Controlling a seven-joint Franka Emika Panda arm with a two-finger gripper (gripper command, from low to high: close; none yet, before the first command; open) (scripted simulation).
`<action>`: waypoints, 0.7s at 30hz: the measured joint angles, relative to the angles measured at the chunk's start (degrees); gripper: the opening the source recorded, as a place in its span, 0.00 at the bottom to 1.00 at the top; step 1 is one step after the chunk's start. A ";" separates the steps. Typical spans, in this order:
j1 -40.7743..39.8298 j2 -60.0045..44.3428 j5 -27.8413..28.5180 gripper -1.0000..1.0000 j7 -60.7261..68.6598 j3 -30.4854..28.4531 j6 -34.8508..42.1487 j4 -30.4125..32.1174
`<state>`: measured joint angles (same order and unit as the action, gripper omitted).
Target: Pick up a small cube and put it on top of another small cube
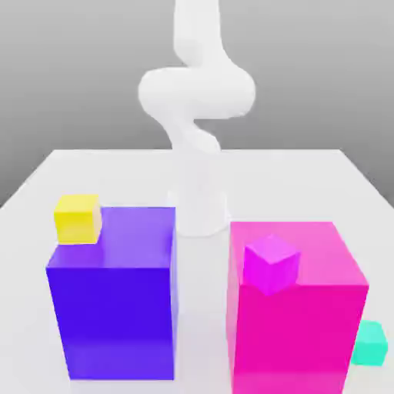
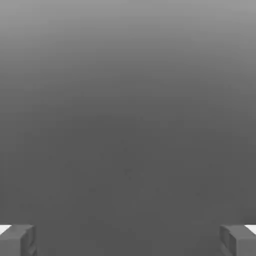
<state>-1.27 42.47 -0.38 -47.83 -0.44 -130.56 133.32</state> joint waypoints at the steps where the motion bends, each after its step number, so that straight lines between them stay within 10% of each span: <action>1: -1.01 -1.53 0.10 0.50 -0.81 -0.64 0.25 0.75; 21: -21.54 -27.85 -0.71 0.50 -9.99 -21.32 -3.73 17.62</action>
<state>-22.81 14.63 -1.09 -57.81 -21.76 -134.29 150.94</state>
